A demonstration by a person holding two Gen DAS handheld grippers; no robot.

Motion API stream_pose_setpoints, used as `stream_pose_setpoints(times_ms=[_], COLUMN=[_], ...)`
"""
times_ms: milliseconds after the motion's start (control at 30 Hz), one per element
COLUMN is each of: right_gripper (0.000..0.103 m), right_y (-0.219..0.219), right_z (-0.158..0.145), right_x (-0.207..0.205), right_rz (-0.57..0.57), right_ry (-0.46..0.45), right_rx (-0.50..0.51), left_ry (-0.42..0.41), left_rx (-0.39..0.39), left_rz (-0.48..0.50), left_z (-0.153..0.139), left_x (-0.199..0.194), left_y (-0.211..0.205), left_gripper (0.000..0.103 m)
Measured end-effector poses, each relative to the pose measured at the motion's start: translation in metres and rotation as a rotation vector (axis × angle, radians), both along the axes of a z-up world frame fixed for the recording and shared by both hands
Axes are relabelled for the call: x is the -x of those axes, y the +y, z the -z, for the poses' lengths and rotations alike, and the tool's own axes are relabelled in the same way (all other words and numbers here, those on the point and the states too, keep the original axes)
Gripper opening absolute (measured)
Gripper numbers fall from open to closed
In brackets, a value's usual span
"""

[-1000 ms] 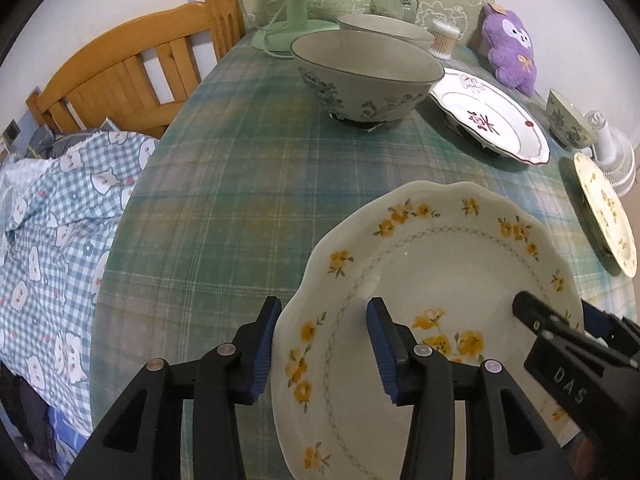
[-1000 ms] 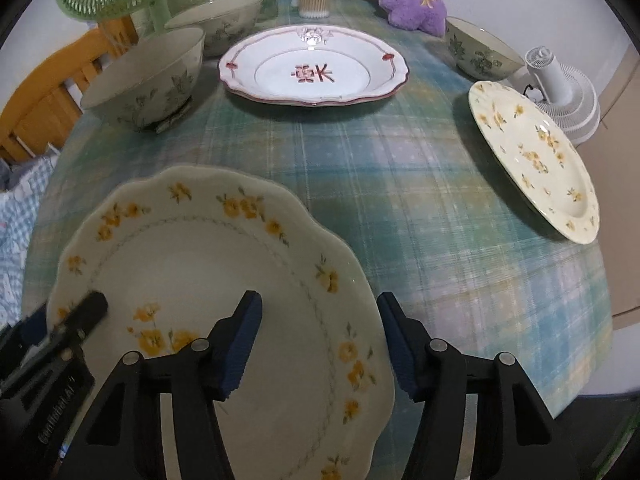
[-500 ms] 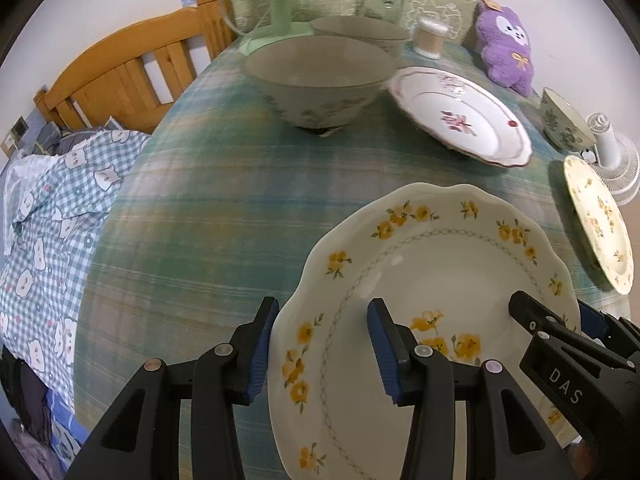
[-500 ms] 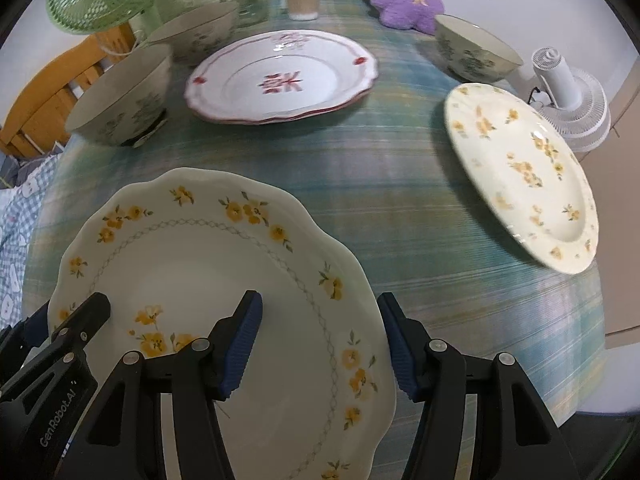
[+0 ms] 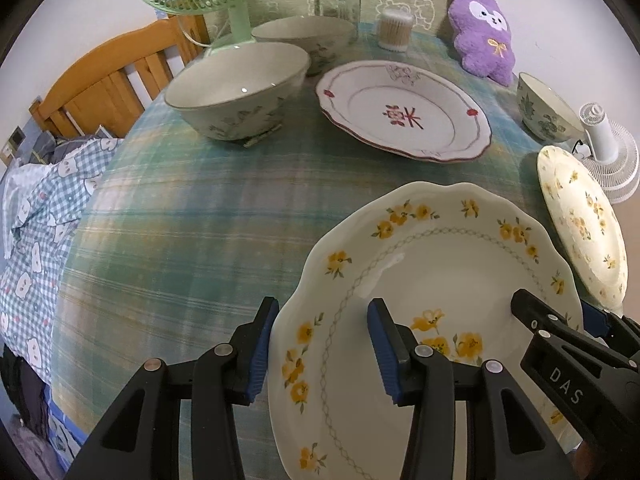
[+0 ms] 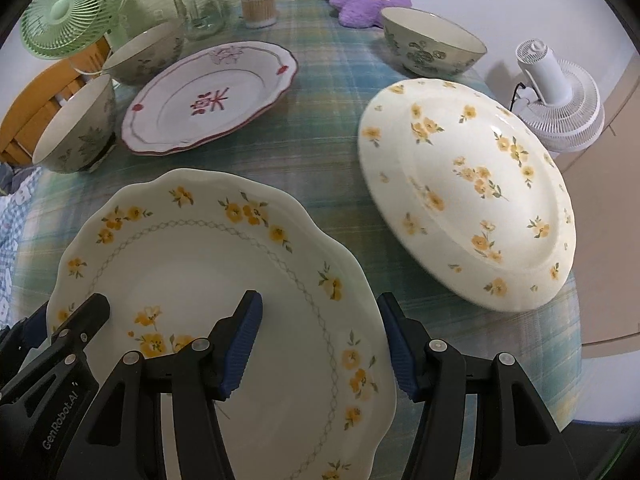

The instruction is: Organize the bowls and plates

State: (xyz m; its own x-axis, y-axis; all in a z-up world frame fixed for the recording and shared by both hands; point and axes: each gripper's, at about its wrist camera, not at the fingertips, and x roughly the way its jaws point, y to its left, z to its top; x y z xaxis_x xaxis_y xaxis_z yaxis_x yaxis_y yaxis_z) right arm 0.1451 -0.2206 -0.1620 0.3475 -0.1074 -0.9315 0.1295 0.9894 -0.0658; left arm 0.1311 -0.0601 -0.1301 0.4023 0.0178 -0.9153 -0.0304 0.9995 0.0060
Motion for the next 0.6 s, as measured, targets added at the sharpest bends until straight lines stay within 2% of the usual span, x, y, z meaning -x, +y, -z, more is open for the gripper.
stream_pose_setpoints(times_ms=[300,467,533,600], right_gripper=[0.062,0.064,0.074,0.077], right_y=[-0.008,-0.006,-0.003,-0.002], right_z=[0.006,0.002,-0.004,-0.011], right_x=[0.001,0.002,0.003,0.004], right_rz=[0.009,-0.004,-0.021,-0.022], right_ry=[0.023,0.006,-0.011,-0.033], right_rx=[-0.010,-0.005,-0.002,0.007], left_ry=[0.042,0.036,0.008,-0.018], left_rx=[0.023,0.017,0.020,0.022], left_rz=[0.006,0.032,0.043,0.051], left_z=[0.010,0.007,0.001,-0.005], left_x=[-0.004,-0.002,0.000,0.000], left_y=[-0.003,-0.007,-0.008,-0.009], left_gripper=[0.048,0.059,0.076,0.077])
